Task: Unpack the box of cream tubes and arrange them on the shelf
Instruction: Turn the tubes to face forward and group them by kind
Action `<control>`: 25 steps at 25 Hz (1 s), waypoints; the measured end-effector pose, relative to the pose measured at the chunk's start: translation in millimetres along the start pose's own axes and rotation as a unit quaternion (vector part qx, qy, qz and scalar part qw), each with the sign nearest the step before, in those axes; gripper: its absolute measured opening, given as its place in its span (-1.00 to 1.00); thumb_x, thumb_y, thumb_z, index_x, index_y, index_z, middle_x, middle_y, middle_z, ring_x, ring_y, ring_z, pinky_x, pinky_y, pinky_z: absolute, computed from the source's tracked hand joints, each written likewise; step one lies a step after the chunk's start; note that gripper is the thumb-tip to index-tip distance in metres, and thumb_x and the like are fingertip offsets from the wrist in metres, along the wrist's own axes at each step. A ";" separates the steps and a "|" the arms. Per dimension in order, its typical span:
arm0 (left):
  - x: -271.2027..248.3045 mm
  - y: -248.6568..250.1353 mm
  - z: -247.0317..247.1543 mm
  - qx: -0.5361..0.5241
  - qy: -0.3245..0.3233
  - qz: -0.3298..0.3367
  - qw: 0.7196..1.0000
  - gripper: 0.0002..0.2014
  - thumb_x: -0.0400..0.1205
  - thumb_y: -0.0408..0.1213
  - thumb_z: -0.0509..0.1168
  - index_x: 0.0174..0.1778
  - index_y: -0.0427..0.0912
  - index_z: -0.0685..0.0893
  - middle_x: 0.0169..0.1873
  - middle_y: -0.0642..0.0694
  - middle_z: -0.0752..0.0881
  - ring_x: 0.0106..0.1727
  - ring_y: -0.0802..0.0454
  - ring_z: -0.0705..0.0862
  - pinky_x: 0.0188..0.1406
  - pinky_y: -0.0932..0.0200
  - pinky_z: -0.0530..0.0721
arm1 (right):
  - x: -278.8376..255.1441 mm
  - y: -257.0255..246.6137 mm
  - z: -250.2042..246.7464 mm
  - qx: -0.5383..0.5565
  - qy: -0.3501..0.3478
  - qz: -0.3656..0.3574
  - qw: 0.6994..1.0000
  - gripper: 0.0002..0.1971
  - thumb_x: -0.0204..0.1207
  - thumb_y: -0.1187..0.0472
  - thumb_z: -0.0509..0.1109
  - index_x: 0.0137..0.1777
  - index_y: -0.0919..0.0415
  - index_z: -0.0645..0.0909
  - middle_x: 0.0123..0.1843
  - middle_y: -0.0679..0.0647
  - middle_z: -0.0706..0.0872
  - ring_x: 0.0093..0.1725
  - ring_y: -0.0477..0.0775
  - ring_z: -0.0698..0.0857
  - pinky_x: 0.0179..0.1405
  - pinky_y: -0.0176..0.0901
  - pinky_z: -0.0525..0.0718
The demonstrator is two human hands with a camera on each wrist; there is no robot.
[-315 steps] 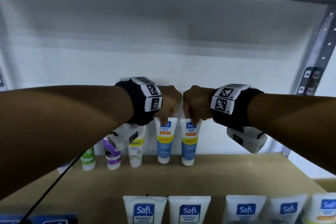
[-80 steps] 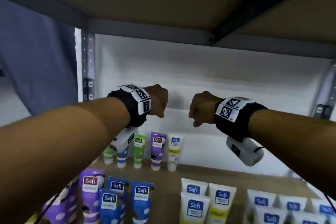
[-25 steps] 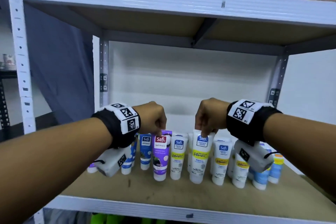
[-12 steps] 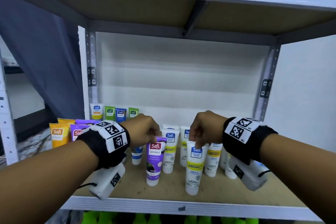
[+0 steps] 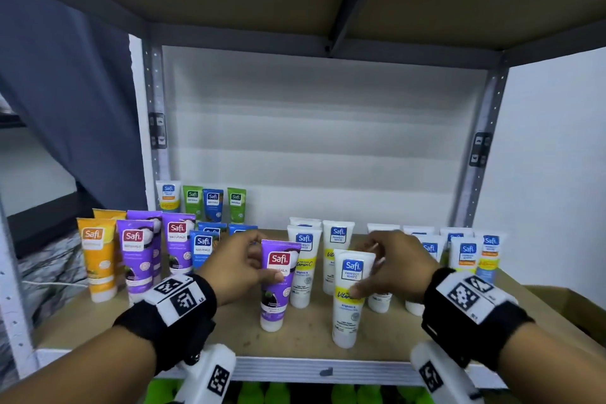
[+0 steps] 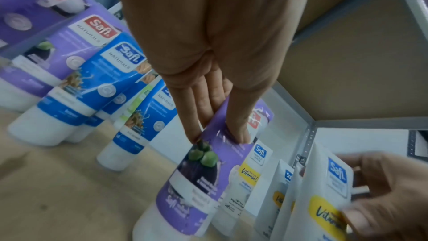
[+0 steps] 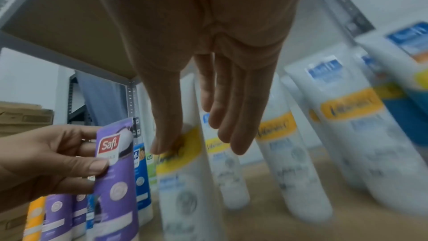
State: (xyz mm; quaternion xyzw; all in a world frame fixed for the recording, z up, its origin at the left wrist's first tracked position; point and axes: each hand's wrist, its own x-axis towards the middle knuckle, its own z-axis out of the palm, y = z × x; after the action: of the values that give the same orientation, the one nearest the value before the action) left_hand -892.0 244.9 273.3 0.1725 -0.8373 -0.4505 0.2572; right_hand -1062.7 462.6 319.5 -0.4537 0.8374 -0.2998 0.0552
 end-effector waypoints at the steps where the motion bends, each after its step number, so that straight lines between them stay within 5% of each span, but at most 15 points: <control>1: -0.7 -2.1 1.3 -0.020 0.003 -0.007 1.000 -0.60 0.38 -0.46 0.58 0.10 -0.21 0.65 -0.08 -0.12 0.83 0.00 -0.03 0.81 0.02 0.00 0.79 | -6.4 4.4 8.3 0.050 -0.011 0.022 0.998 -0.53 -0.02 0.21 0.81 -0.15 0.12 0.68 -0.32 -0.04 0.78 -0.42 -0.25 0.70 -0.40 -0.40 0.68; 3: -2.1 -6.5 1.5 -0.042 0.003 -0.011 0.999 -0.61 0.42 -0.45 0.56 0.13 -0.16 0.69 -0.06 -0.09 0.84 0.02 -0.01 0.81 0.02 -0.01 0.78 | -16.5 11.3 24.4 0.122 -0.024 0.056 0.991 -0.58 0.01 0.35 0.79 -0.14 0.28 0.71 -0.31 0.12 0.81 -0.43 -0.07 0.77 -0.39 -0.08 0.81; 6: -4.1 -11.5 0.2 -0.069 0.005 -0.020 0.997 -0.66 0.44 -0.46 0.53 0.11 -0.15 0.72 -0.05 -0.05 0.85 0.04 0.01 0.80 0.07 0.01 0.77 | -13.0 22.1 42.1 0.118 0.018 0.058 0.991 -0.62 0.00 0.33 0.78 -0.19 0.29 0.74 -0.31 0.15 0.83 -0.31 0.10 0.82 -0.30 0.13 0.82; 11: -9.2 -13.8 4.9 -0.097 0.001 -0.031 0.995 -0.72 0.50 -0.42 0.49 0.07 -0.05 0.72 -0.03 0.02 0.84 0.05 0.09 0.80 -0.01 0.06 0.76 | 5.3 19.1 53.2 0.032 0.045 0.069 0.996 -0.65 0.06 0.17 0.77 -0.18 0.17 0.73 -0.25 -0.03 0.82 -0.20 -0.09 0.79 -0.14 -0.16 0.76; 15: -9.7 -20.4 6.4 -0.104 0.010 -0.030 0.994 -0.70 0.50 -0.36 0.49 0.14 -0.07 0.71 0.00 0.00 0.84 0.07 0.04 0.80 0.05 0.02 0.75 | 17.7 9.7 56.2 -0.004 0.052 0.095 0.994 -0.68 0.16 0.16 0.73 -0.37 0.02 0.57 -0.17 -0.02 0.80 -0.23 -0.11 0.68 -0.44 -0.49 0.44; 20: -13.7 -26.6 9.8 -0.102 0.017 -0.016 0.995 -0.67 0.51 -0.28 0.49 0.20 -0.04 0.70 0.04 0.04 0.83 0.12 0.09 0.78 0.17 -0.01 0.72 | 36.0 11.1 66.3 -0.021 0.067 0.122 0.990 -0.66 0.23 0.14 0.70 -0.03 0.17 0.73 0.00 0.06 0.82 0.00 0.02 0.78 -0.05 -0.21 0.70; 25: -15.5 -26.1 11.0 -0.099 0.021 -0.006 0.995 -0.68 0.51 -0.27 0.48 0.18 -0.04 0.71 0.03 0.06 0.82 0.12 0.14 0.77 0.20 0.01 0.71 | 47.8 15.9 72.4 -0.025 0.074 0.139 0.987 -0.59 0.24 0.14 0.70 0.07 0.21 0.70 0.05 0.09 0.80 0.07 0.08 0.77 0.02 -0.15 0.71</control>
State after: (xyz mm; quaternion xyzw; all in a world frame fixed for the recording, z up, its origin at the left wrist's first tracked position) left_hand -884.4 246.4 242.0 0.1604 -0.7820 -0.5289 0.2881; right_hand -1075.7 398.5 260.4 -0.3111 0.9013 -0.3005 0.0226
